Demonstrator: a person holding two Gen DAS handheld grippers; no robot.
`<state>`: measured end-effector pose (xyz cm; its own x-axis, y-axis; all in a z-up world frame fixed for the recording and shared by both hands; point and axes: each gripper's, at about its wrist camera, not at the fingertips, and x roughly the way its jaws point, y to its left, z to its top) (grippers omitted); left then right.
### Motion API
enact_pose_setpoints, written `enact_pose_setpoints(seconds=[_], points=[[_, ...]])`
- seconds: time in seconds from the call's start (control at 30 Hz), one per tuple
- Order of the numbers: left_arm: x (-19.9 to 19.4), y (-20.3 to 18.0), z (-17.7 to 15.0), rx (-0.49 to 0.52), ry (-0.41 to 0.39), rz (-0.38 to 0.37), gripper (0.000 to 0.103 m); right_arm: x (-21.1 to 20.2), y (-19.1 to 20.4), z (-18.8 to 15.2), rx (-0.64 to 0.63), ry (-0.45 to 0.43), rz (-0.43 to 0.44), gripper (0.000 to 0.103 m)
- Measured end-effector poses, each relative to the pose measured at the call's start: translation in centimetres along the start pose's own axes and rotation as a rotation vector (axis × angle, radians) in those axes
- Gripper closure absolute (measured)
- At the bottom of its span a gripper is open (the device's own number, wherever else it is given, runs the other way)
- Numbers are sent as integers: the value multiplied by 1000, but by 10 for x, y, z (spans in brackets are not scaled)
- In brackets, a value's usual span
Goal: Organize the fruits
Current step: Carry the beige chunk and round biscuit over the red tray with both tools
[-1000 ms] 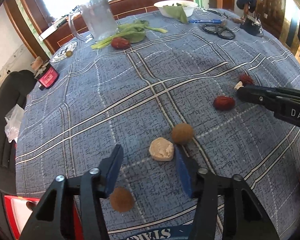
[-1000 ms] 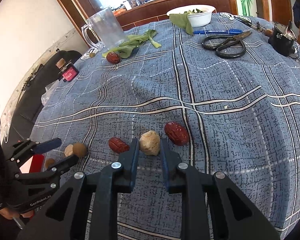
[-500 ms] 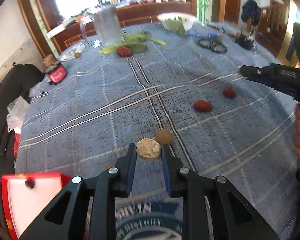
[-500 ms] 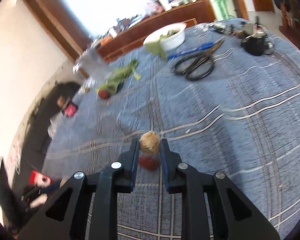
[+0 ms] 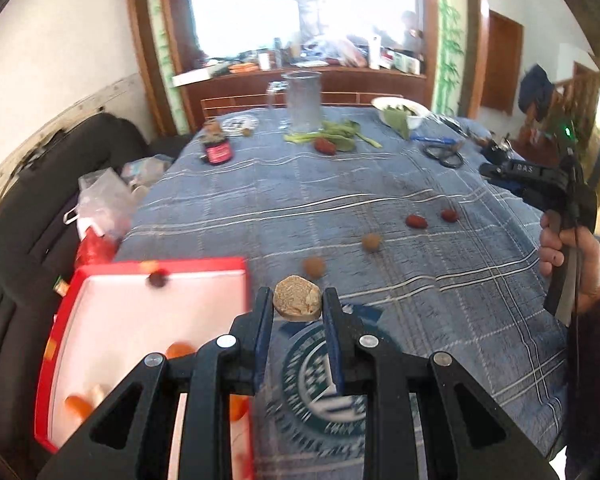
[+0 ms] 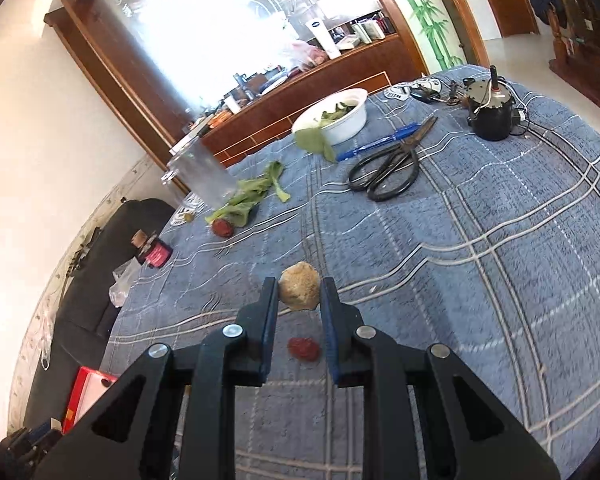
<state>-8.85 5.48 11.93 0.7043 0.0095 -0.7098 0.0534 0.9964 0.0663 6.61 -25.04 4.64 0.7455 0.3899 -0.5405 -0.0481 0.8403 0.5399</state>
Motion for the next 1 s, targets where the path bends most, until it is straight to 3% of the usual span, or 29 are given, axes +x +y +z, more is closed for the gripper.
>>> enact_pose_setpoints(seconds=[0.1, 0.33, 0.73, 1.0], points=[[-8, 15, -9, -33, -5, 21, 79, -11, 15, -17, 14, 35, 71, 80], [-20, 54, -26, -109, -42, 65, 79, -37, 88, -78, -94, 106, 177, 80], [-36, 126, -75, -223, -44, 92, 79, -31, 200, -164, -267, 215, 262, 80], [-19, 153, -97, -272, 10, 92, 79, -18, 250, -213, -395, 290, 297, 80]])
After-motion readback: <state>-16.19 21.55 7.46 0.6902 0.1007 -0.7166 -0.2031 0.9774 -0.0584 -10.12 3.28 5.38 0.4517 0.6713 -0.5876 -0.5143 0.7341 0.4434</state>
